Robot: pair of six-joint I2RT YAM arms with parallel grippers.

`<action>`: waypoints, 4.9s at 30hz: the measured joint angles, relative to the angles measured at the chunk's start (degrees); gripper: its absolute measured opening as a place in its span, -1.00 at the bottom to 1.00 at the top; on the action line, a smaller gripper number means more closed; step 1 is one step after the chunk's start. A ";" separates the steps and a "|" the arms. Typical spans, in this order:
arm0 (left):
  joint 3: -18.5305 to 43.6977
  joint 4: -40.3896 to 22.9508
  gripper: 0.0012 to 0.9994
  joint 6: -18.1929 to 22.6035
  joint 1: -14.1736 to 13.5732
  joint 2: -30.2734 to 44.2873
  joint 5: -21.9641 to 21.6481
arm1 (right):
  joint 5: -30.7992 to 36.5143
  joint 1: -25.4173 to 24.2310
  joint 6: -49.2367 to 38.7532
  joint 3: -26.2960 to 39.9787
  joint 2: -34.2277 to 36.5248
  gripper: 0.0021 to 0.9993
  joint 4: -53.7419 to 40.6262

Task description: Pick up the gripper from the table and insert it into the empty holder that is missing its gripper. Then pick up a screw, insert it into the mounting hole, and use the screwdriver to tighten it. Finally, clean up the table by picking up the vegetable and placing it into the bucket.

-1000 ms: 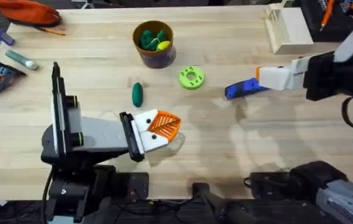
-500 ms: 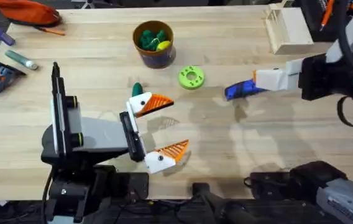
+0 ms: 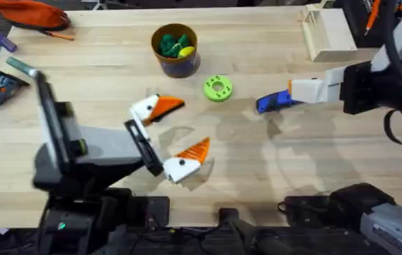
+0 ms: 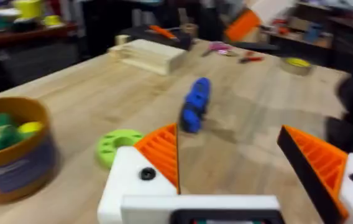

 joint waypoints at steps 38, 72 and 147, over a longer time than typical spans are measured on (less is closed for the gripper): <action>51.36 -53.92 0.97 7.05 0.00 35.28 -38.30 | 0.00 0.00 0.00 0.00 0.02 0.99 0.00; 51.45 -41.06 0.97 -10.86 -4.52 89.62 -54.54 | 0.02 0.00 0.22 0.00 0.00 0.99 0.00; 77.35 -23.96 -0.94 -10.64 -6.43 100.98 -49.60 | 0.02 0.00 0.42 0.00 0.00 0.99 0.02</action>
